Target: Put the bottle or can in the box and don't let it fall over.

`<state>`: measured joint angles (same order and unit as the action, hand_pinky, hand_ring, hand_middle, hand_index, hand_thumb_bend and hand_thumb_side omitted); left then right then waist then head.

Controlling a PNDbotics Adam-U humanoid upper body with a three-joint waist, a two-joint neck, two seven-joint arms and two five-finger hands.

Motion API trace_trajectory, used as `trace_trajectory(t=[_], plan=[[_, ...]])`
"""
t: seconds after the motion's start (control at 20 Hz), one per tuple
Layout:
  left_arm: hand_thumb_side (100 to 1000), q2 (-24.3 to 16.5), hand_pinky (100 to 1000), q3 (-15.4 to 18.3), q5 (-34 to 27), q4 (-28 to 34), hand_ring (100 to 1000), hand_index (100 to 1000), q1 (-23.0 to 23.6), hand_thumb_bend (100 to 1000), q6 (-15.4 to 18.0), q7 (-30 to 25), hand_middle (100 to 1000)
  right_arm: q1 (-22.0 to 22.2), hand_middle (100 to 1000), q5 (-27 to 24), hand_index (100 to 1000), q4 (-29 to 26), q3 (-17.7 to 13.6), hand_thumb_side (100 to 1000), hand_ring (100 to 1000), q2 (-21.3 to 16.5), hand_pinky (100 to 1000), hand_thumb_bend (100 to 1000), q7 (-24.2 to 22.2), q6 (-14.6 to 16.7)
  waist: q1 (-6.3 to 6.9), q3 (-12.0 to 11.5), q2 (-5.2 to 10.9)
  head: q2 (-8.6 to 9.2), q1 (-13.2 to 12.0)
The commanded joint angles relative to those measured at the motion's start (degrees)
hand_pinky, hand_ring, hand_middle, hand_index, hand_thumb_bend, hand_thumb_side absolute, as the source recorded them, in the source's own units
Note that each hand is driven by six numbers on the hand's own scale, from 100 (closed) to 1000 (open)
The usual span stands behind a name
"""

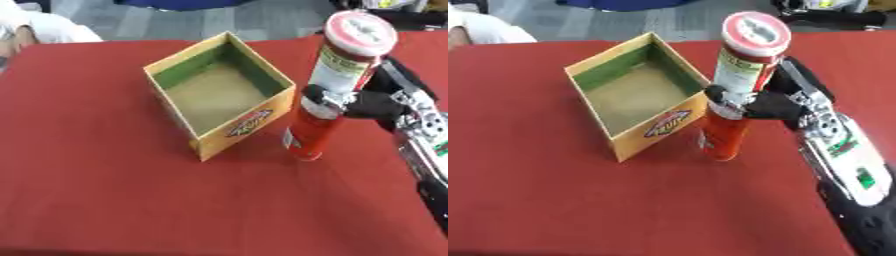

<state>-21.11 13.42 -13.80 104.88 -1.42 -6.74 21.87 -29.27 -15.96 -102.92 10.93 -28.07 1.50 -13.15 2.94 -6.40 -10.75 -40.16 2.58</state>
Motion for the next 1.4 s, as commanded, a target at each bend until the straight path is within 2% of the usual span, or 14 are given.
trace_trajectory(t=[0.05,0.25,0.45,0.75,0.9,1.0,1.2,1.4], plan=[[772,-1.38,715,0.54,0.13,0.6,828,789,-0.01,431,-0.04,0.07,763,-2.73,491,-0.65,517,-2.57,-0.9,196,664,-2.07,754,484,0.13,-1.11,-0.08,0.0,1.33,0.16,-0.22],[772,-1.53,715,0.55,0.14,0.61,828,789,0.06,430,-0.01,0.1,763,-7.09,490,-0.85,516,-2.79,-0.8,219,660,-2.3,754,507,0.41,-2.91,-0.13,0.03,1.53,-0.09,-0.14],[772,-1.6,716,0.55,0.16,0.53,828,789,0.22,430,-0.04,0.11,763,-12.0,487,-1.19,513,-1.28,-0.58,215,651,-2.54,752,501,1.48,-6.24,-0.27,0.01,1.67,-0.29,-0.07],[773,-1.69,716,0.47,0.16,0.48,828,789,0.23,429,-0.05,0.01,763,-20.36,491,-1.18,517,5.3,-0.48,225,650,-1.14,750,483,4.52,-9.76,-0.32,-0.16,1.78,-0.52,0.12],[773,-1.71,716,0.37,0.14,0.49,828,789,0.08,429,-0.04,-0.07,763,-23.86,494,-0.04,521,9.14,-0.02,230,646,0.62,747,485,5.51,-9.64,-0.28,-0.34,1.73,-0.46,0.45],[773,-1.69,716,0.27,0.11,0.49,828,789,-0.05,429,-0.06,-0.17,763,-25.97,498,1.27,524,11.63,0.53,207,646,2.02,748,553,5.57,-9.05,-0.25,-0.51,1.67,-0.36,0.67],[773,-1.66,716,0.12,0.07,0.5,827,789,-0.33,429,-0.06,-0.36,763,-29.2,500,5.28,527,17.16,1.04,196,645,5.35,746,571,4.83,-7.19,-0.12,-0.96,1.5,0.02,1.27],[773,-1.6,716,0.0,-0.01,0.54,827,789,-0.66,429,-0.06,-0.5,763,-31.17,502,9.22,529,22.48,1.21,113,644,8.28,746,631,5.06,-4.94,-0.02,-1.53,1.15,0.62,2.12]])
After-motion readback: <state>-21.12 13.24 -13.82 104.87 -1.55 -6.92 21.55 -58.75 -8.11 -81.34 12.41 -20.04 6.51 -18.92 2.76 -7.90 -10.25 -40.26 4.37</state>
